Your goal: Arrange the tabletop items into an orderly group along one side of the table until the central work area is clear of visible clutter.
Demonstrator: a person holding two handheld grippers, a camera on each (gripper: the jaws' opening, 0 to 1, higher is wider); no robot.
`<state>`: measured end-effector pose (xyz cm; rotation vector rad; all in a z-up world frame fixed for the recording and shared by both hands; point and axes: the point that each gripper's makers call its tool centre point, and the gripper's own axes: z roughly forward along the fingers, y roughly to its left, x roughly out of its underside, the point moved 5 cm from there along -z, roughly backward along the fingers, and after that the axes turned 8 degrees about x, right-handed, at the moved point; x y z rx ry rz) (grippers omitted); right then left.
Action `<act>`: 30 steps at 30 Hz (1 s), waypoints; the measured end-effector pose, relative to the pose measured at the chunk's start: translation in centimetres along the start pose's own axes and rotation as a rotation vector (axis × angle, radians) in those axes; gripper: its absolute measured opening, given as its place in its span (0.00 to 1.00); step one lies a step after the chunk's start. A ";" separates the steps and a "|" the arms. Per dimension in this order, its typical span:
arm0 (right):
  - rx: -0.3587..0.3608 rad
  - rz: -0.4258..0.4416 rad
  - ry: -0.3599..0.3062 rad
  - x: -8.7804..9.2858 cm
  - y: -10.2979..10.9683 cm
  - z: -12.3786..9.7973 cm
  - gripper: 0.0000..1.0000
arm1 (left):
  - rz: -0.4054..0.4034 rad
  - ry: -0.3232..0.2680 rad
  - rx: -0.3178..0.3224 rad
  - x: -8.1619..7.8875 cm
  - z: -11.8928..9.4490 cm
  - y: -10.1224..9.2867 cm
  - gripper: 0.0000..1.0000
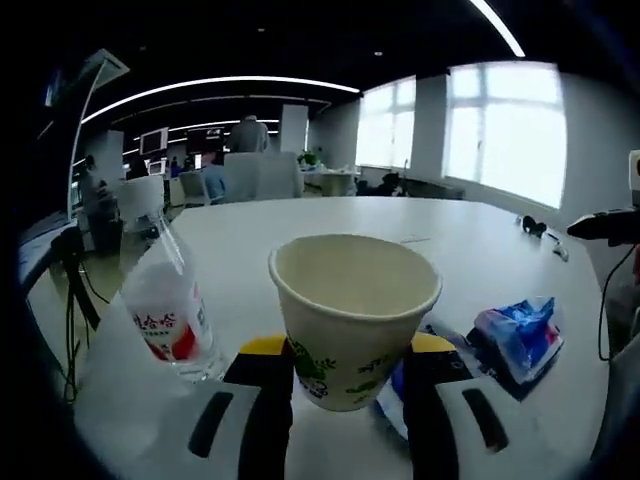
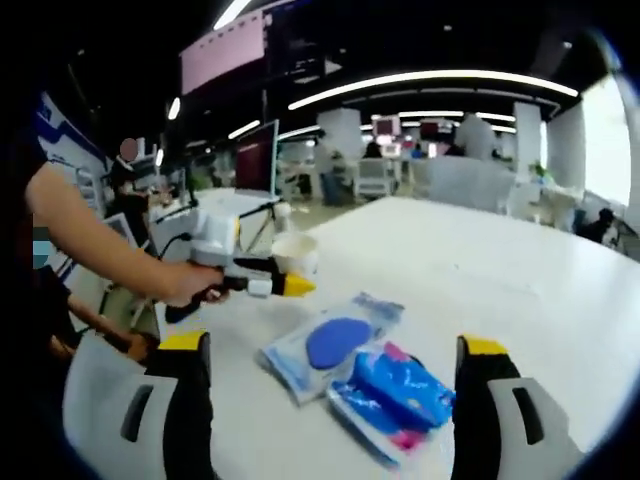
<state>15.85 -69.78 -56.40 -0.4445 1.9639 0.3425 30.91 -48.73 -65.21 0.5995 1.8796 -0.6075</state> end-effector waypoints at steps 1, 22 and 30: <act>0.006 0.003 0.002 0.1 -0.2 -0.2 1.00 | 0.003 0.002 -0.001 0.1 0.1 0.0 0.42; 0.098 0.049 0.020 1.7 -1.3 -2.6 0.97 | 0.026 0.044 -0.011 1.1 2.7 1.1 0.42; 0.103 0.037 0.030 1.8 -1.4 -2.7 0.94 | 0.007 0.054 -0.046 1.6 2.9 2.6 0.42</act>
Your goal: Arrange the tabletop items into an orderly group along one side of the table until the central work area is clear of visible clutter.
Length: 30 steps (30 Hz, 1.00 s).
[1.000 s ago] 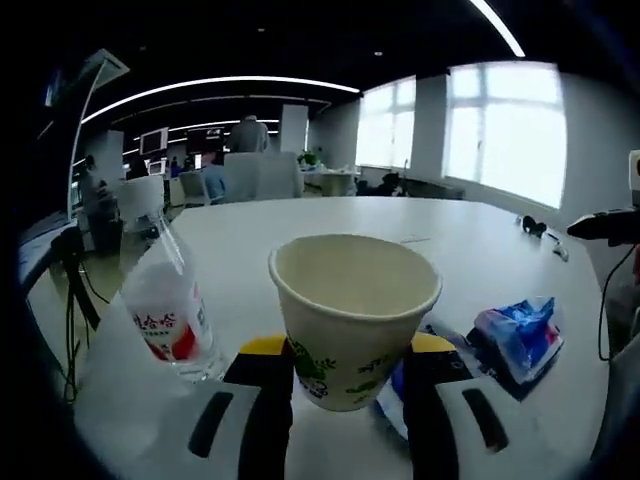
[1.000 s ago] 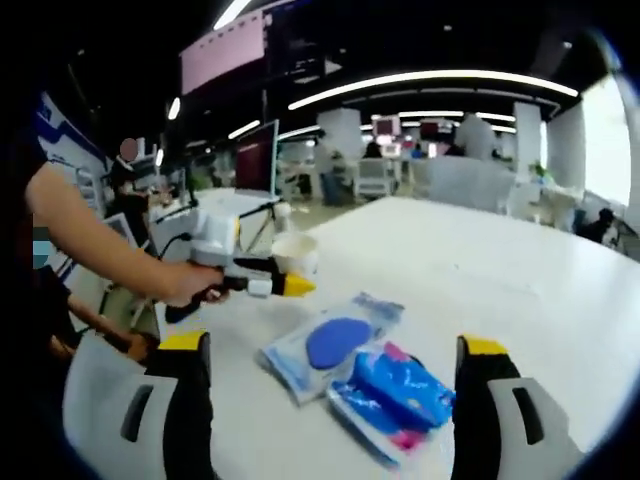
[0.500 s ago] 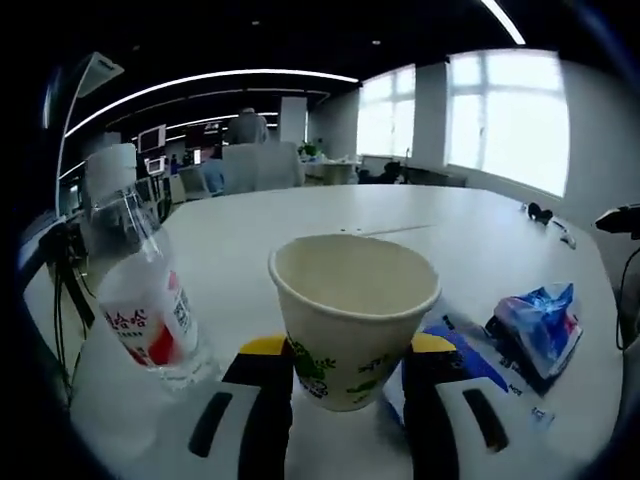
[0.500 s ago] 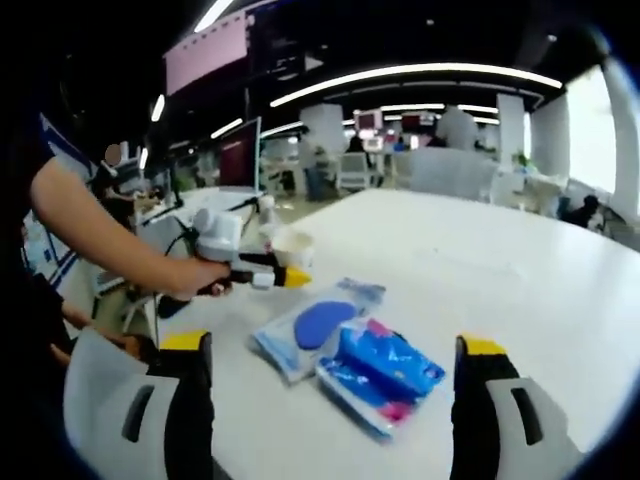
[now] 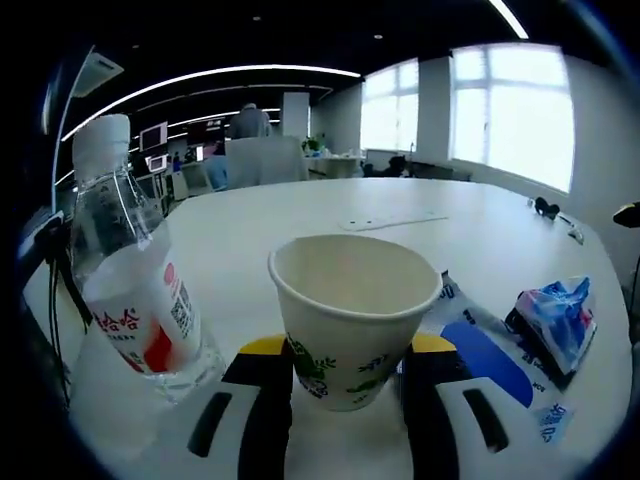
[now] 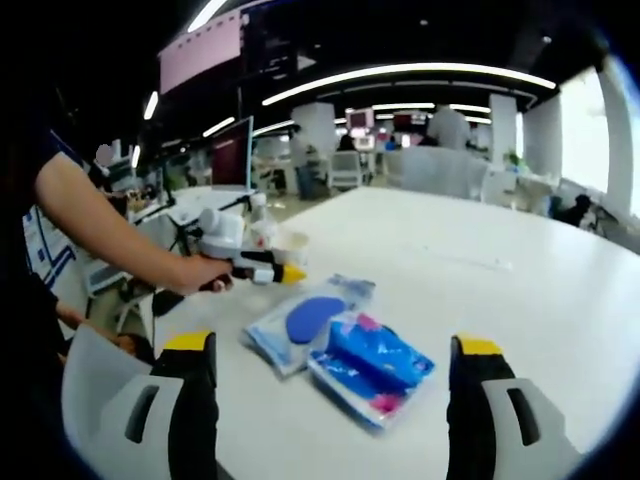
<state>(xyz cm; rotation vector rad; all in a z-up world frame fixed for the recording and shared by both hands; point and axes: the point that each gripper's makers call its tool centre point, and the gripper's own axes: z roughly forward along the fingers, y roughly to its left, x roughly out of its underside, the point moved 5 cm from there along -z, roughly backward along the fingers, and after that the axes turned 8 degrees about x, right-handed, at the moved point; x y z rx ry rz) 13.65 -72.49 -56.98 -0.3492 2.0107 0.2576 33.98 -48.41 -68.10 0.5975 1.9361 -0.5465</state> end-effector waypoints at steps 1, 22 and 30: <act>0.001 -0.001 -0.001 0.0 -0.1 -0.1 0.93 | -0.009 0.001 -0.005 0.1 0.0 0.1 0.42; 0.004 -0.011 0.007 -0.5 -0.7 -0.2 0.90 | -0.019 0.043 -0.018 1.1 2.0 0.7 0.43; -0.004 -0.018 0.030 0.2 -1.0 -0.1 0.90 | -0.033 0.048 -0.061 1.4 2.0 1.5 0.42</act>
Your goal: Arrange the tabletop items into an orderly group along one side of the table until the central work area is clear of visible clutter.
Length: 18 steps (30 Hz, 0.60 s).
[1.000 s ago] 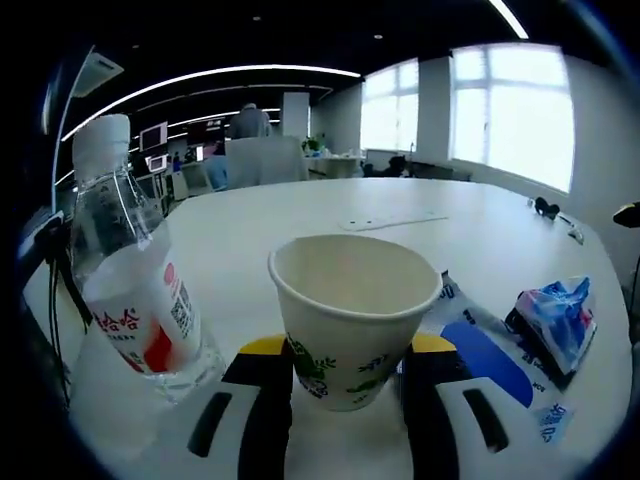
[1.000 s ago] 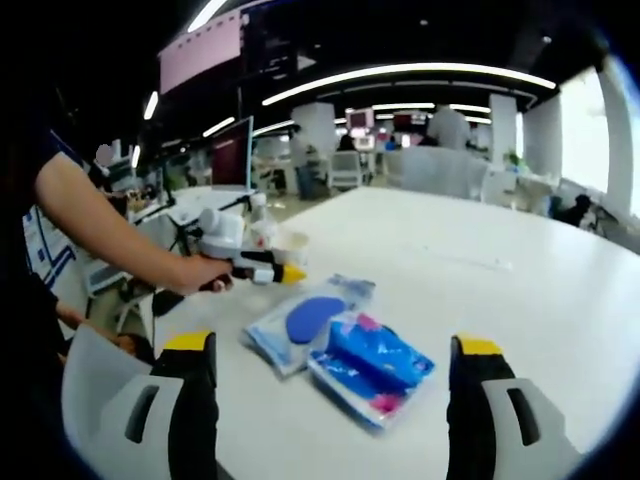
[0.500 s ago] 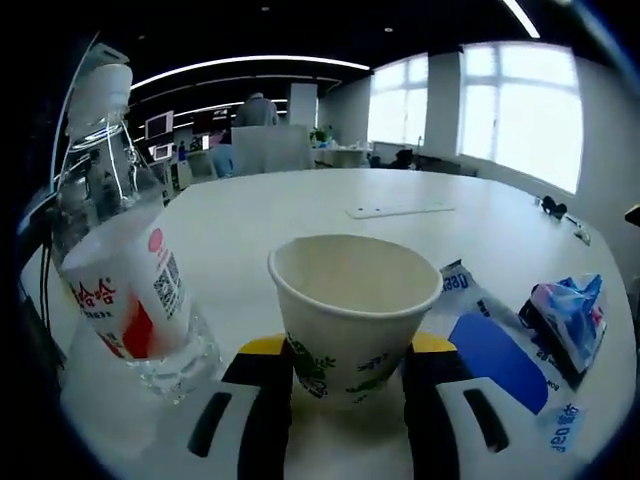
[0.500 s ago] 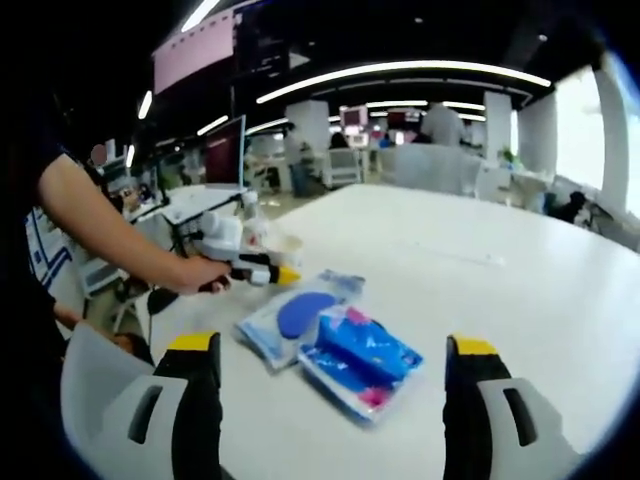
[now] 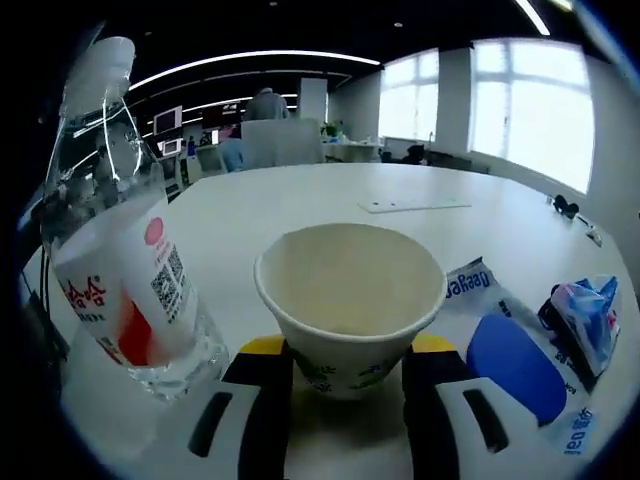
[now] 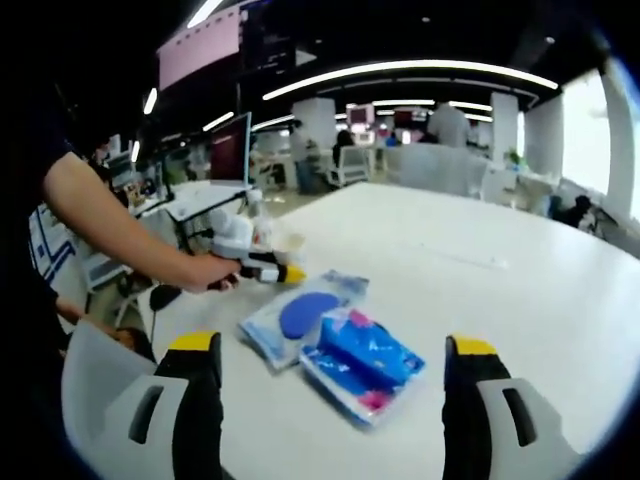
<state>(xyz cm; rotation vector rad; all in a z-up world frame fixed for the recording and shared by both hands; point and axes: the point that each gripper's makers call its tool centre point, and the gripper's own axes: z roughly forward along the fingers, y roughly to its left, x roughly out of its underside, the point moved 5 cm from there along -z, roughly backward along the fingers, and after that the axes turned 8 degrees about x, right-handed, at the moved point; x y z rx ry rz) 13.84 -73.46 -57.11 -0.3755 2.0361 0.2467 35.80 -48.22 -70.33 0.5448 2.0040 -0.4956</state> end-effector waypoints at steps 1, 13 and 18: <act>-0.001 -0.002 0.002 0.1 0.0 0.0 0.90 | -0.002 0.001 -0.001 0.0 0.1 0.1 0.42; -0.013 -0.002 0.017 0.7 0.2 0.2 0.90 | 0.002 0.047 -0.018 0.6 0.0 0.6 0.41; -0.019 0.001 0.017 0.7 0.3 0.4 0.90 | -0.015 0.045 -0.024 0.9 -0.4 0.6 0.43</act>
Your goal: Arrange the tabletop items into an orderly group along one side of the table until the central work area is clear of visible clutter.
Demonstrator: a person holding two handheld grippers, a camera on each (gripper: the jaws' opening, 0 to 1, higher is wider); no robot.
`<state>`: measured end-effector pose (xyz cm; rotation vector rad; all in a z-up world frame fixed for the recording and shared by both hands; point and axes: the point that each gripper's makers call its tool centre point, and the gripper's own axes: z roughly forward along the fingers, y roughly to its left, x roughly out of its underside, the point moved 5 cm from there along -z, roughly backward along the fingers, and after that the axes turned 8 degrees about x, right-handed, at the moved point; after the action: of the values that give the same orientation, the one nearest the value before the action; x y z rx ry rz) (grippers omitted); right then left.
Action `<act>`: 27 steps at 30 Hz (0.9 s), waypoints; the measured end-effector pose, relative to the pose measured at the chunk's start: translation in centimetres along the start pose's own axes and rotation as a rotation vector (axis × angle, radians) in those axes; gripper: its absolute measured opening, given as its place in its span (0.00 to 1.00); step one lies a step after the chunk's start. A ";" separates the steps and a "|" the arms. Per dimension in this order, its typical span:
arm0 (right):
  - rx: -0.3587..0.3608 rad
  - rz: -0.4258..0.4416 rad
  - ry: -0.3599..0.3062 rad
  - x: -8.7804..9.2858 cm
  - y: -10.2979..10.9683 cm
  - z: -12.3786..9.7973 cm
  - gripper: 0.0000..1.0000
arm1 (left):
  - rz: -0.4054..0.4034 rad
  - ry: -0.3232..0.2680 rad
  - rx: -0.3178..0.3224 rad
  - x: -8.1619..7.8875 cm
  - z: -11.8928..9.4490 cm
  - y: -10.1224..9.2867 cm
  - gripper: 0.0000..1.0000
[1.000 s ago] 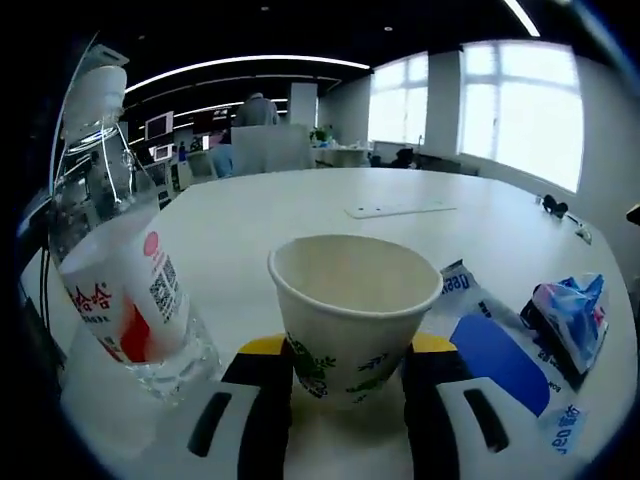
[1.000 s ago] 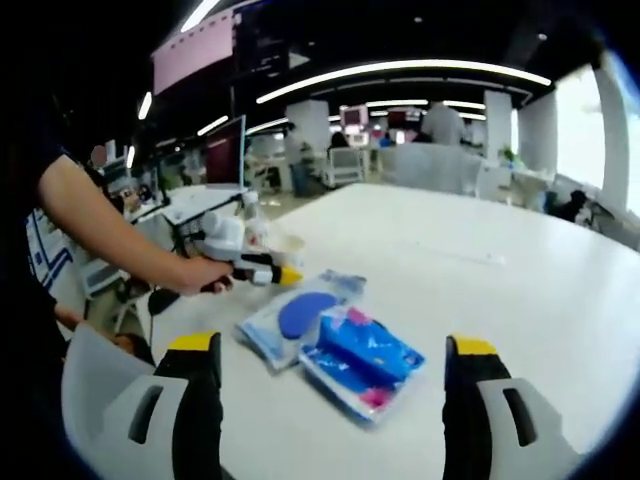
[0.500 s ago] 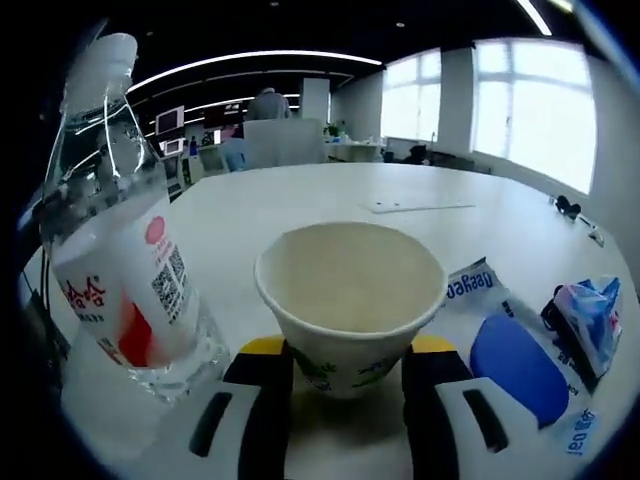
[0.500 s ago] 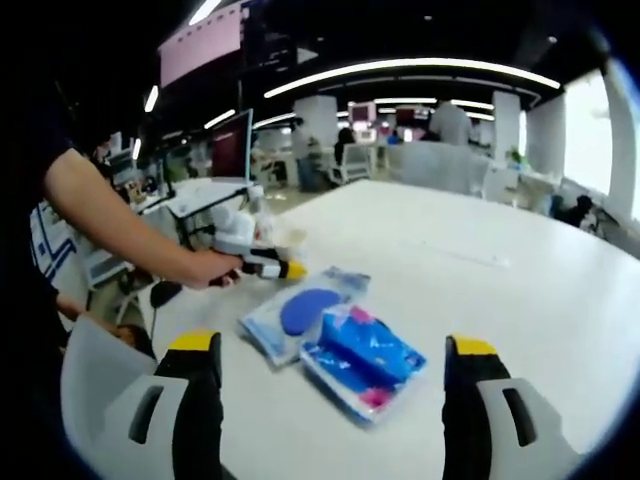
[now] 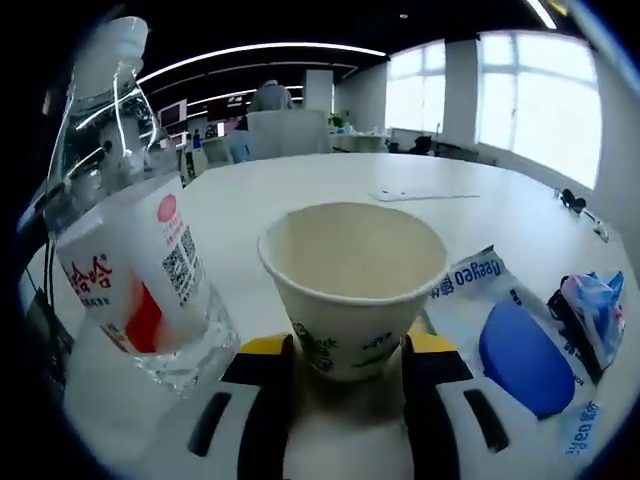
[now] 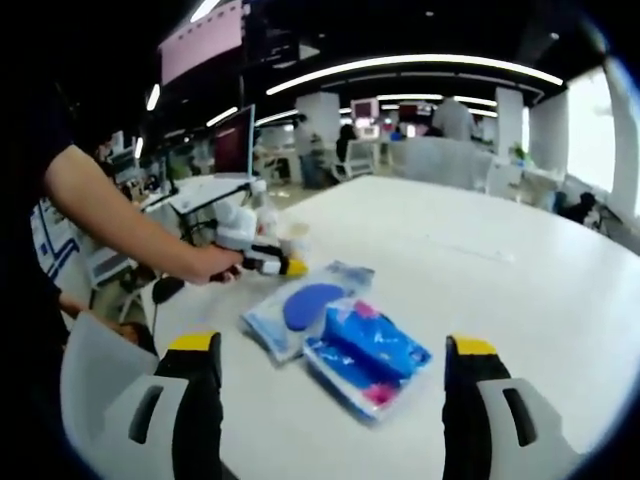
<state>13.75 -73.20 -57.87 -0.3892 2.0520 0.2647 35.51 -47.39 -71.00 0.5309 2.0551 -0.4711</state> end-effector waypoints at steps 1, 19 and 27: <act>0.000 -0.001 -0.001 0.0 0.1 0.0 0.90 | 0.000 0.000 0.000 0.1 -0.1 -0.1 0.44; -0.066 -0.029 -0.062 -1.0 0.3 0.0 0.89 | 0.029 0.009 -0.012 -0.9 -2.7 -1.7 0.53; -0.113 -0.049 -0.065 -1.1 -0.6 -0.4 0.88 | 0.097 0.049 -0.005 -1.6 -3.9 -4.0 0.64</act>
<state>14.16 -73.74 -56.75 -0.4931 1.9662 0.3606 31.36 -48.92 -67.23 0.6415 2.0659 -0.3988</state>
